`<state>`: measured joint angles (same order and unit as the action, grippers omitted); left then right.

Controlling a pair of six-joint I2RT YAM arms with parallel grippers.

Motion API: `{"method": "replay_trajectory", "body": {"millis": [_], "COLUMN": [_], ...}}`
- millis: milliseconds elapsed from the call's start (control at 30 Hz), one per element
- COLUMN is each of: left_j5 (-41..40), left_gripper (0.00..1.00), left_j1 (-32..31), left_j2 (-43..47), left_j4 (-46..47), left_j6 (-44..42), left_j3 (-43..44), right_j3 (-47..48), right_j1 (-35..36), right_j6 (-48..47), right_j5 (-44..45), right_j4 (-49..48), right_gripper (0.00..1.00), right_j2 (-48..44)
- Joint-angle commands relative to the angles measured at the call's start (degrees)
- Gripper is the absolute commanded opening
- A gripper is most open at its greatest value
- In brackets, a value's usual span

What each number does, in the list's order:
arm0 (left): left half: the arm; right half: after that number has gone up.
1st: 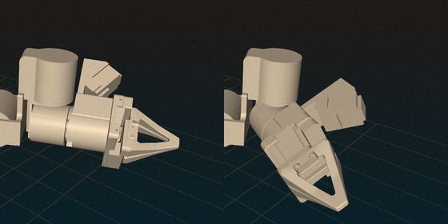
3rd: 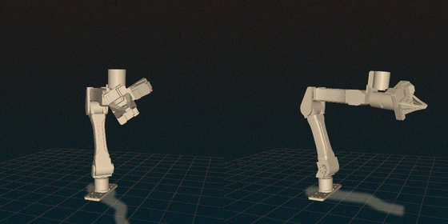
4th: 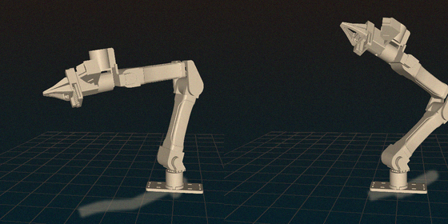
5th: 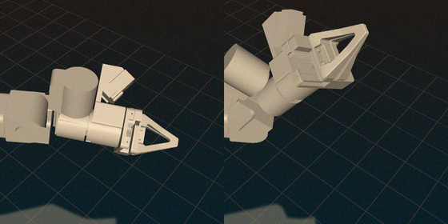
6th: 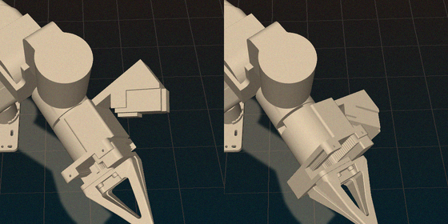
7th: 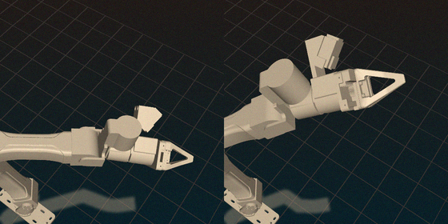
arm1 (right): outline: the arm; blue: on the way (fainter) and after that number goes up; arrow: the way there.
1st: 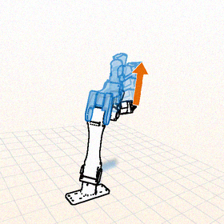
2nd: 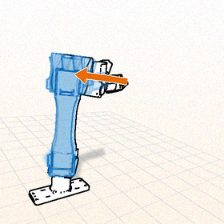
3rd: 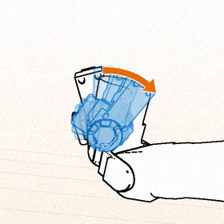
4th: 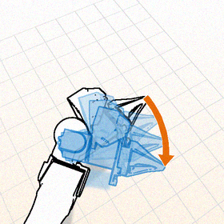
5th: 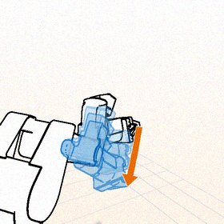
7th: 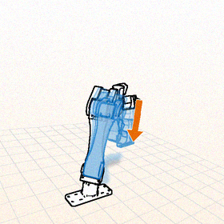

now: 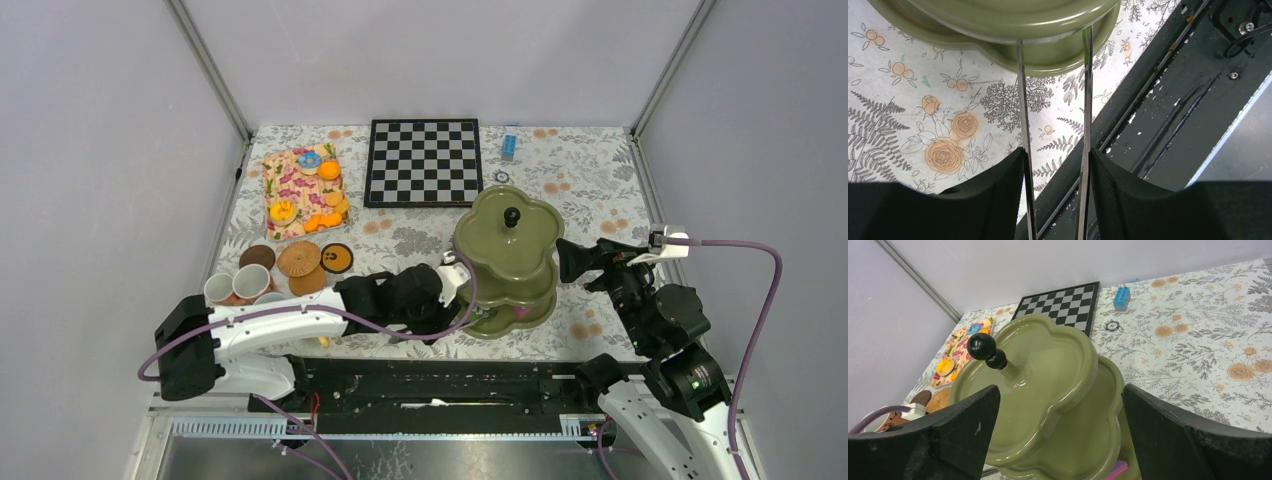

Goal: Serve the afternoon tea

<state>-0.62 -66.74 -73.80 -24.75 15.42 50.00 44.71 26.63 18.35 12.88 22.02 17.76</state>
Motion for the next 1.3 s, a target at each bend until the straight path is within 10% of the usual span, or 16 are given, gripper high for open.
{"method": "replay_trajectory", "body": {"millis": [0, 600, 967, 1267], "left_j5": [-0.9, -11.8, -9.9, -24.9], "left_gripper": [0.52, 0.49, 0.42, 0.48], "left_j1": [-0.3, 1.3, 20.7, 41.6], "left_j2": [6.1, 12.4, 14.1, 9.5], "left_j4": [-0.7, -23.6, -23.7, -11.4], "left_j6": [0.5, -0.1, -7.3, -3.6], "left_j3": [1.3, 9.5, 9.6, 16.6], "right_j3": [-0.1, -0.9, -0.2, -1.3], "right_j1": [0.3, 0.3, 0.3, 0.3], "right_j6": [0.6, 1.6, 0.3, -0.5], "right_j5": [0.4, 0.4, 1.9, 3.0], "right_j4": [-0.8, -1.8, -2.3, -4.5], "right_gripper": [0.98, 0.98, 0.98, 0.98], "right_j2": [-0.4, 0.1, 0.9, 1.5]}}
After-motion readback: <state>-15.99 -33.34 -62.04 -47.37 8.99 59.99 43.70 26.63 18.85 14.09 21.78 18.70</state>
